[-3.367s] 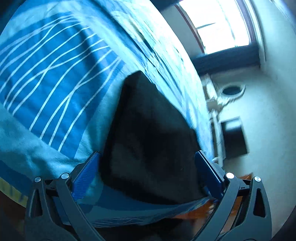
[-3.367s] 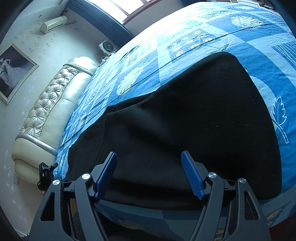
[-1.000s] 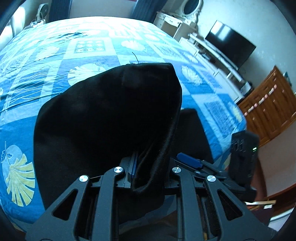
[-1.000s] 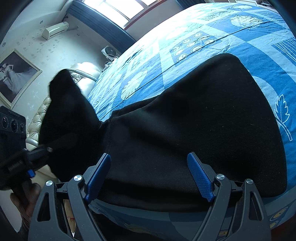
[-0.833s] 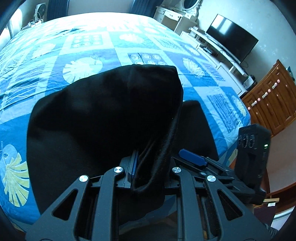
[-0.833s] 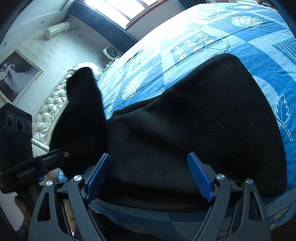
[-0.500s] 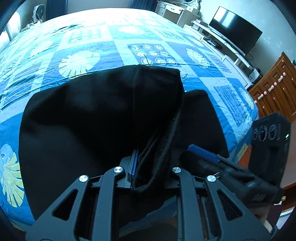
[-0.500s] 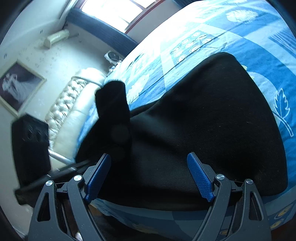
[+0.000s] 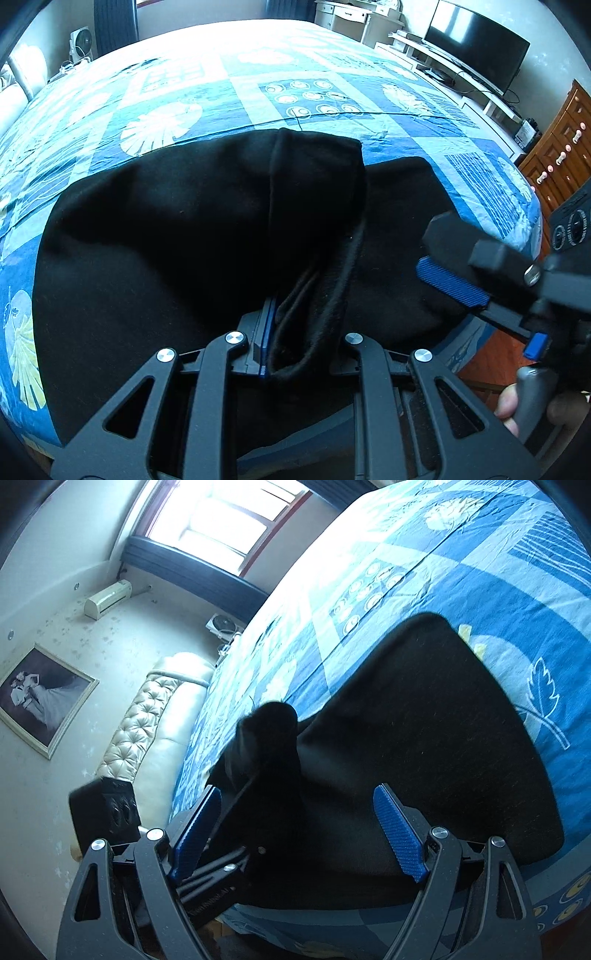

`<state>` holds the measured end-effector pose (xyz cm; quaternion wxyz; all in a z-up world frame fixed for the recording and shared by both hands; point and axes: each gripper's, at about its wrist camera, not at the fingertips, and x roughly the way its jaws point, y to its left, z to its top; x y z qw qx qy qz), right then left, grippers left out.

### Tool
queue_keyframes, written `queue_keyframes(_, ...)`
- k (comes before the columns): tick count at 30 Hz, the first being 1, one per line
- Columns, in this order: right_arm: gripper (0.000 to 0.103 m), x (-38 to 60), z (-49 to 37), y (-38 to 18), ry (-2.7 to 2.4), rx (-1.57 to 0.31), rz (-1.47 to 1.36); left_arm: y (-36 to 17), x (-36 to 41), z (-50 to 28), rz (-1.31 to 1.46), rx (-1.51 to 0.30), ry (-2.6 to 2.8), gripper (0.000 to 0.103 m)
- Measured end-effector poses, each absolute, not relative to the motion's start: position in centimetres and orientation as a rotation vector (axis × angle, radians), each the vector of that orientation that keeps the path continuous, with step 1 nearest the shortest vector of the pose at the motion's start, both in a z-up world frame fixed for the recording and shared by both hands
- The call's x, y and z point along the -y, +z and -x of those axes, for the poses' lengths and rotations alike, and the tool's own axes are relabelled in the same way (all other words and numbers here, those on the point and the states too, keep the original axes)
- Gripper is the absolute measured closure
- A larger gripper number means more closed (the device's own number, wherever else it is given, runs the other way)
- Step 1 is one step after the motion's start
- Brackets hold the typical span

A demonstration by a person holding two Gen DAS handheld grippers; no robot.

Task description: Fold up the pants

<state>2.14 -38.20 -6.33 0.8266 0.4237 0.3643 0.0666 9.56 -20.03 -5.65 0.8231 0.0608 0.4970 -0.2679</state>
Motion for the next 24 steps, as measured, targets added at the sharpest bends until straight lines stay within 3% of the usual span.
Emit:
queue_keyframes(15,0.02,38.7,-2.1,-6.5,0.128,-0.739,-0.938,-5.6,21.7,-8.1,-0.255,-0.988,-0.52,0.082)
queue_keyframes(18,0.02,38.9,-2.1,-6.6,0.131,-0.74,-0.946,-5.3,21.8,-7.8,-0.255,-0.973,-0.528,0.075)
queue_keyframes(20,0.02,38.9,-2.2,-6.7,0.133,-0.742,-0.948,-4.8,21.8,-7.4,-0.233,-0.967,-0.547,0.059)
queue_keyframes(24,0.02,39.3,-2.0,-6.7,0.138,-0.744,-0.953,-3.4,21.3,-6.3,-0.171,-0.952,-0.592,0.038)
